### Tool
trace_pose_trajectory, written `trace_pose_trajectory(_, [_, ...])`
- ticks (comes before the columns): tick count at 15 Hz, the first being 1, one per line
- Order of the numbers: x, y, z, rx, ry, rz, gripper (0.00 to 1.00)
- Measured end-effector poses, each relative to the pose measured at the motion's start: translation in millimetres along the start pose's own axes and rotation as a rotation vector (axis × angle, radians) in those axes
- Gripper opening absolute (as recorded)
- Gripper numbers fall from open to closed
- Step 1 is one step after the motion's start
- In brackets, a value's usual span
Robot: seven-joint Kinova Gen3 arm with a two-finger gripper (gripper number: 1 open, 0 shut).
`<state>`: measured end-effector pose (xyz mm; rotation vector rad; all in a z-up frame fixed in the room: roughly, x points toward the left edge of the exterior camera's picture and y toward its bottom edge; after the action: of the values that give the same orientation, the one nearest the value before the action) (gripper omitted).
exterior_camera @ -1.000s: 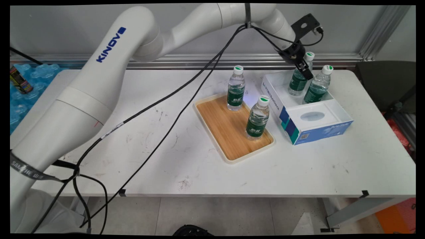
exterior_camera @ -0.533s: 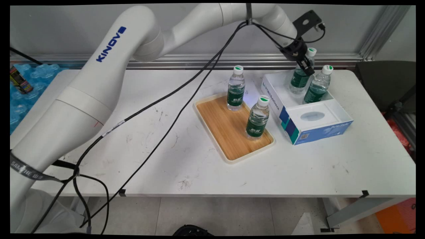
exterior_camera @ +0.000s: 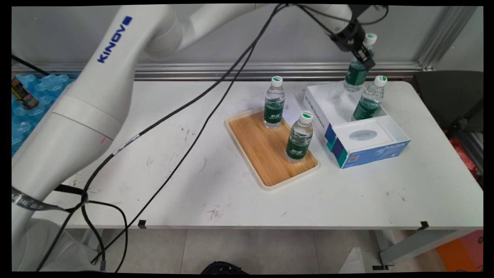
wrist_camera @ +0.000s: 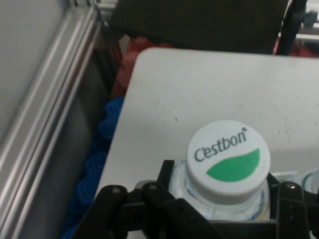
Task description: Place the picked object on the tray
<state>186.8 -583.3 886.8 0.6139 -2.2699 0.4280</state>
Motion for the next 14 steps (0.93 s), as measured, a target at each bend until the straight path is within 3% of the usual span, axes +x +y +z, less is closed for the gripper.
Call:
trace_pose_trajectory(7, [24.9,5.2,-78.2,0.055,0.026,-0.015,0.0])
trace_pose_trajectory(14, [24.1,13.7,-166.9,0.068,-0.013,-0.009,0.0])
